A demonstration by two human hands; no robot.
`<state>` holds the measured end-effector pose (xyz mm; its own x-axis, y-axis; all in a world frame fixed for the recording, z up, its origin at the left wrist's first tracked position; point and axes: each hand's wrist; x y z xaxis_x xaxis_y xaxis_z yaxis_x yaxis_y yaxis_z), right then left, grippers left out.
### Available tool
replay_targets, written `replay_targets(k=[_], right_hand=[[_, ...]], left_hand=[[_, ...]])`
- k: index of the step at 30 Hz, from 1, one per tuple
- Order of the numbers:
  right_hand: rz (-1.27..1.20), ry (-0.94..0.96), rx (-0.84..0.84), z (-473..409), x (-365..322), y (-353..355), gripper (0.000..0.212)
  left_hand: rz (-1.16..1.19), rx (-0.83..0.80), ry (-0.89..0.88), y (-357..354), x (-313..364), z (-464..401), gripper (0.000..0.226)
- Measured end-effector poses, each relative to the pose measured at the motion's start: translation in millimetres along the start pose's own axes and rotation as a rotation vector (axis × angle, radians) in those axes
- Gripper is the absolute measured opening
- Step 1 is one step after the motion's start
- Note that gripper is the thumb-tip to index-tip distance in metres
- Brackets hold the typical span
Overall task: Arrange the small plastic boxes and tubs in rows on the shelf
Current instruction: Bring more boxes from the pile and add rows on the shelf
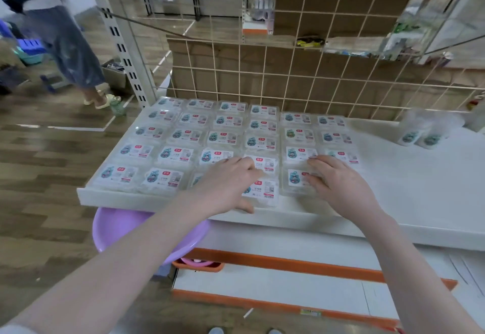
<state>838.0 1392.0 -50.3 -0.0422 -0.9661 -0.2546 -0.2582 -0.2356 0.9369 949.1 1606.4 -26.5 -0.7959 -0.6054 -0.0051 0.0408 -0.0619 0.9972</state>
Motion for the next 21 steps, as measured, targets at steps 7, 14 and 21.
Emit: replay_targets(k=[7, 14, 21], right_hand=[[0.081, -0.114, 0.03, 12, -15, -3, 0.032], [0.141, -0.249, 0.283, 33, -34, -14, 0.021], [0.153, -0.365, 0.228, 48, -37, -17, 0.032]], left_hand=[[0.064, 0.169, -0.11, -29, -8, 11, 0.065], [0.079, 0.189, -0.117, -50, -12, 13, 0.061], [0.1, 0.167, -0.145, -54, -18, 15, 0.059]])
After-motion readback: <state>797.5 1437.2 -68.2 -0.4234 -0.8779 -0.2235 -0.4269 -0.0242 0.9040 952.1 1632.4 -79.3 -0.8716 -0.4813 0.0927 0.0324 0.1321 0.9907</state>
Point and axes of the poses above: each hand's wrist, its own z-axis away from the middle knuckle, its own y-axis out of the back of the hand, x = y × z, and after that the axes turned 9 degrees about y, right-handed
